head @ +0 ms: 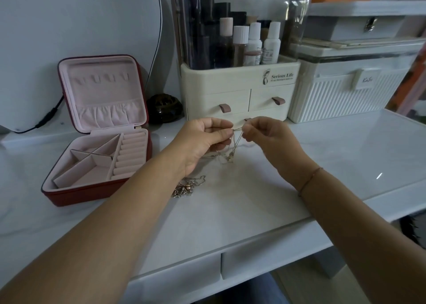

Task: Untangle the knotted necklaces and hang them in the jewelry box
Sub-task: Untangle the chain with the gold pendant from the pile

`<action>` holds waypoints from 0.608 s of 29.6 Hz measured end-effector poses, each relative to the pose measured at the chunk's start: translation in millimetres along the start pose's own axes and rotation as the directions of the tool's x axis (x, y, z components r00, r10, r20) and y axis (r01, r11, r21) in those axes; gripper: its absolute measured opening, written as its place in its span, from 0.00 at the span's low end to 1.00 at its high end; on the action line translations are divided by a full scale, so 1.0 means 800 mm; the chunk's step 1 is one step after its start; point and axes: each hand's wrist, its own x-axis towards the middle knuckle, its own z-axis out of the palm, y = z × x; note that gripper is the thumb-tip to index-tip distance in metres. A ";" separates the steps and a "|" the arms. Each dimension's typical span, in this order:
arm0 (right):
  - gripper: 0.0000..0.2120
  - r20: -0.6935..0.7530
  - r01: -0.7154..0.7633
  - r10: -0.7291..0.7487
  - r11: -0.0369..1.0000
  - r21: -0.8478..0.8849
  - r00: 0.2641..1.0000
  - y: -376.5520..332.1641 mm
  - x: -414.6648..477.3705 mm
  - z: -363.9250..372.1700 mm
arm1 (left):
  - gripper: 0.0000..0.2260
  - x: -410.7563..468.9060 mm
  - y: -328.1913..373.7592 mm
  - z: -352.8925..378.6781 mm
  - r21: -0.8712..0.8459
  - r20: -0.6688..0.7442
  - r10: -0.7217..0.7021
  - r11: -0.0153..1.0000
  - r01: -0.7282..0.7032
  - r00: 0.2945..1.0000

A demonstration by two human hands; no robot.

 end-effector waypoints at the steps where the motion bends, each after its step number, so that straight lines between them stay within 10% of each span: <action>1: 0.09 -0.022 -0.015 0.016 0.999 0.043 1.000 0.001 0.001 -0.003 | 0.06 0.001 -0.001 -0.003 0.022 -0.017 -0.002 1.000 0.002 1.000; 4: 0.11 -0.051 -0.073 0.089 0.964 0.255 0.995 0.002 0.004 -0.012 | 0.05 0.005 -0.003 -0.012 0.035 -0.054 -0.031 0.999 0.032 0.998; 8: 0.11 0.059 -0.195 0.219 0.676 0.711 0.974 -0.004 0.006 -0.013 | 0.06 0.006 -0.001 -0.014 -0.011 -0.011 -0.069 0.998 0.069 0.998; 18: 0.14 0.046 -0.234 0.274 0.712 0.662 0.961 0.001 0.007 -0.027 | 0.09 0.005 0.002 -0.013 0.102 -0.003 -0.056 0.993 0.056 0.998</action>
